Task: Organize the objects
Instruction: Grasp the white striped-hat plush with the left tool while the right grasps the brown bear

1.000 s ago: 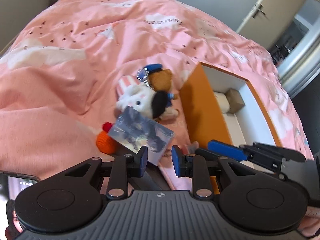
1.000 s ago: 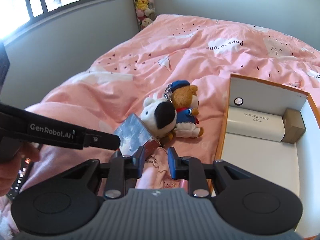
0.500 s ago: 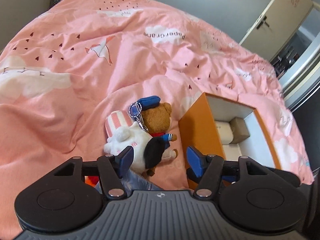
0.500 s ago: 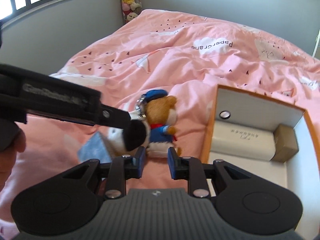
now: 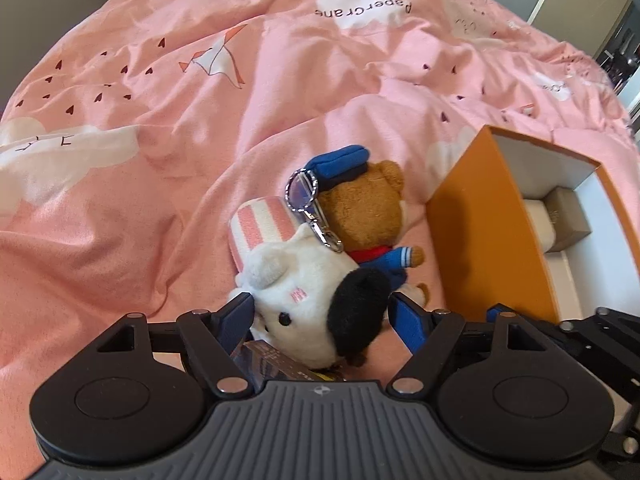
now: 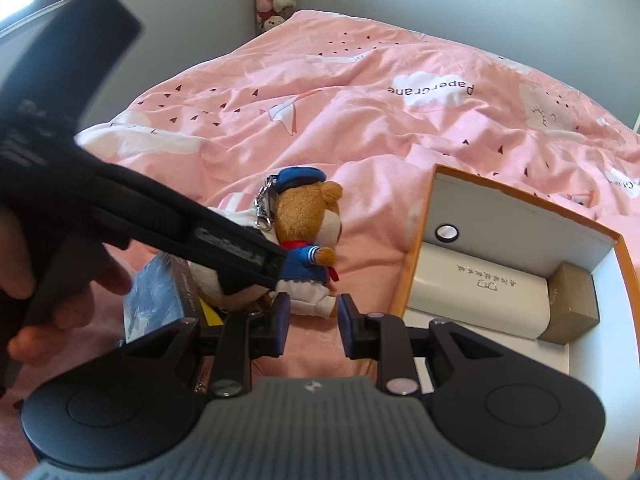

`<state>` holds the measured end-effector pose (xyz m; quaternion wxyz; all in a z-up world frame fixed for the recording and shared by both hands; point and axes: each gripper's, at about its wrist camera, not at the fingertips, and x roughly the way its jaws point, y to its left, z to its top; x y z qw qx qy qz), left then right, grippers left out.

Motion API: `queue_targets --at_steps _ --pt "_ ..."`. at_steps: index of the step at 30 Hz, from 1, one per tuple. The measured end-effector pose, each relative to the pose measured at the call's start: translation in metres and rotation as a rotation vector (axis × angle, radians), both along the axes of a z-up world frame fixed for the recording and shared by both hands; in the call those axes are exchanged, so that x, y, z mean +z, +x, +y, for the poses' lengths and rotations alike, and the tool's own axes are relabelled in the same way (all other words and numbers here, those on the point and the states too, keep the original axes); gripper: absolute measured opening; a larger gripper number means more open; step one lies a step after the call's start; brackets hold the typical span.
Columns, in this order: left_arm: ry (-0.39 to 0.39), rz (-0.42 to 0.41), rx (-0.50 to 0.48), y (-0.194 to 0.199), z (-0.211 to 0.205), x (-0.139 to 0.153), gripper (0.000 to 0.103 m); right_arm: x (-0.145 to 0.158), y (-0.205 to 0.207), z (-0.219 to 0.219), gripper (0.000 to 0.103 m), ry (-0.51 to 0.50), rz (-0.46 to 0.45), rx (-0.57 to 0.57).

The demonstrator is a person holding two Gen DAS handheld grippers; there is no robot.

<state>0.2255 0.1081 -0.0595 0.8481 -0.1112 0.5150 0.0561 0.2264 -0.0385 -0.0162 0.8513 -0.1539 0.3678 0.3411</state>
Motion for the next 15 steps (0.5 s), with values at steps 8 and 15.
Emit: queue_targets --at_steps 8,15 --pt "-0.011 -0.035 0.031 -0.008 0.017 0.005 0.076 -0.003 0.01 0.01 0.029 -0.019 0.025 0.054" --pt "-0.021 -0.036 0.053 -0.014 0.039 0.009 0.073 -0.006 0.04 0.041 0.043 -0.071 0.092 0.096"
